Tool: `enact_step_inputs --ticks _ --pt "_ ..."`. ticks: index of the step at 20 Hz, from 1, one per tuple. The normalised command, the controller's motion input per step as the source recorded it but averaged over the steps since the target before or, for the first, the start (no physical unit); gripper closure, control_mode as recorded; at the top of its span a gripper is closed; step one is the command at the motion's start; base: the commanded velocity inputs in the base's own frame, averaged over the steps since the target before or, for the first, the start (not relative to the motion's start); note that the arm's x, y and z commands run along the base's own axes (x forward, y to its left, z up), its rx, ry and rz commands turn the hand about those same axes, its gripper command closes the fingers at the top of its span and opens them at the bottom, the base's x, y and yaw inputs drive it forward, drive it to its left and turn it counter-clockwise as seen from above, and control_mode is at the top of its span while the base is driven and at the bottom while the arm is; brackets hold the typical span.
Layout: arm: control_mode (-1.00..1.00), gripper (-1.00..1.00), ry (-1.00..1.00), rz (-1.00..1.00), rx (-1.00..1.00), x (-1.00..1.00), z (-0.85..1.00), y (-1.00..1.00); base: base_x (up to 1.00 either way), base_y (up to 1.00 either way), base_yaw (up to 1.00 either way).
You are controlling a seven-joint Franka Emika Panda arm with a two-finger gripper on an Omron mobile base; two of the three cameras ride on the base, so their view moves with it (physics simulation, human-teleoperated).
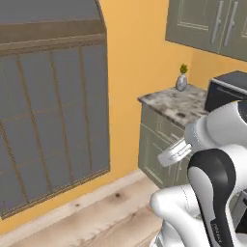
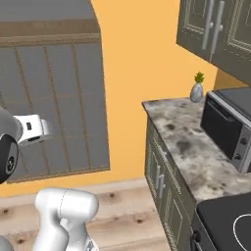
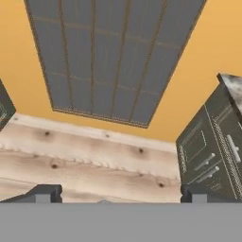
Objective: Collect the paprika, mayonnaise, and shaker from the cabinet and place them next to the stove.
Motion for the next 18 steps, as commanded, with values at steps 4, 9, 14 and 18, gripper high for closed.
enact_step_inputs --ticks 4,9,14,18 --pt "1.00 -1.00 0.00 0.00 0.00 0.00 0.00 0.00 0.00 0.19 0.67" --pt "1.00 -1.00 0.00 0.00 0.00 0.00 0.00 0.00 0.00 0.18 0.66" --pt "1.00 -1.00 0.00 0.00 0.00 0.00 0.00 0.00 0.02 0.16 0.65" --pt "1.00 -1.00 0.00 0.00 0.00 0.00 0.00 0.00 0.44 0.01 0.58"
